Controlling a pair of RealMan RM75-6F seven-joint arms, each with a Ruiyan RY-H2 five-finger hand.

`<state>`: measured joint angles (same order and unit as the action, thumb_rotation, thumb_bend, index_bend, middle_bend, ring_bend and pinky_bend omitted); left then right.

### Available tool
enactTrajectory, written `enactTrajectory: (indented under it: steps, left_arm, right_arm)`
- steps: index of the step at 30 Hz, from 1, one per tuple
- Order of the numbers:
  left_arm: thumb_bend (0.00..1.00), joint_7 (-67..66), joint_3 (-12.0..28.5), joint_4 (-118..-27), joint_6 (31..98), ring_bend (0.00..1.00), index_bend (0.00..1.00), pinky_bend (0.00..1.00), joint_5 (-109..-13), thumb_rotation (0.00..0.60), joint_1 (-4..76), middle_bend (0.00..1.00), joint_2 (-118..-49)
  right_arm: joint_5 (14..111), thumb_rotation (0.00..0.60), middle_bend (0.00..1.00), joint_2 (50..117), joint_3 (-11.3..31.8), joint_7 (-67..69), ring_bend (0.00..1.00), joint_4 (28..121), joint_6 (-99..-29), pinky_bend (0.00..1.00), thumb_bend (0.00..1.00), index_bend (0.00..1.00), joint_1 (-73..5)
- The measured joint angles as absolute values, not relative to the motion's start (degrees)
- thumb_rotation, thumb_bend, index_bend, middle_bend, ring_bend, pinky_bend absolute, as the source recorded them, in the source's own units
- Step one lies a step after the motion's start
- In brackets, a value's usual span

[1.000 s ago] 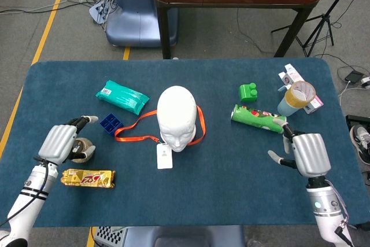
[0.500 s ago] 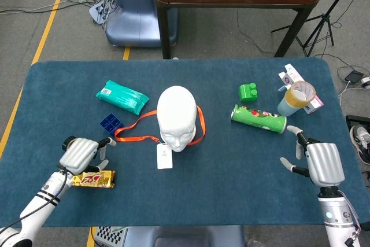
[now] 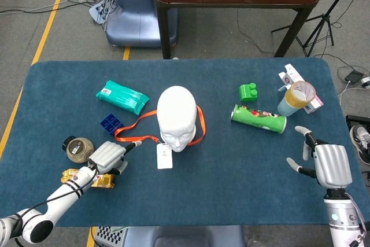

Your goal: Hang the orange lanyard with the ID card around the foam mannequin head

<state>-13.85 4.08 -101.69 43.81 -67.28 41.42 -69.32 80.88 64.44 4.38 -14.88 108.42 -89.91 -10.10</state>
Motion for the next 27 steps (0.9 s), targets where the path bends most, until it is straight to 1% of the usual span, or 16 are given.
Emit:
enactTrajectory:
  steps: [4,9,16,27]
  left_arm:
    - [0.58,-15.9,4.2,-100.5,41.1,0.94,0.04,0.94,-64.1,0.600,44.3,0.96,-71.6]
    - [0.58,-17.6,4.5,-98.4,39.4,0.94,0.04,0.94,-60.1,0.600,46.9,0.96,-74.5]
    - [0.58,-19.0,4.5,-95.5,38.7,0.94,0.02,0.94,-54.5,0.600,49.8,0.96,-78.2]
    - [0.58,-21.2,3.3,-91.0,38.9,0.94,0.00,0.94,-46.8,0.600,53.3,0.96,-82.6]
  right_arm:
    - [80.5,0.600,0.70,64.5,4.7,-14.8,0.64,108.3,-89.3,0.80,0.15,0.26,-9.9]
    - [80.1,0.600,0.70,64.5,5.1,-14.6,0.64,108.1,-88.8,0.80,0.15,0.26,-9.5]
    - [79.7,0.600,0.71,64.5,5.5,-14.2,0.65,107.8,-88.6,0.80,0.15,0.26,-8.8]
    - [79.3,0.600,0.72,64.5,6.0,-13.9,0.66,107.8,-88.6,0.80,0.15,0.26,-7.7]
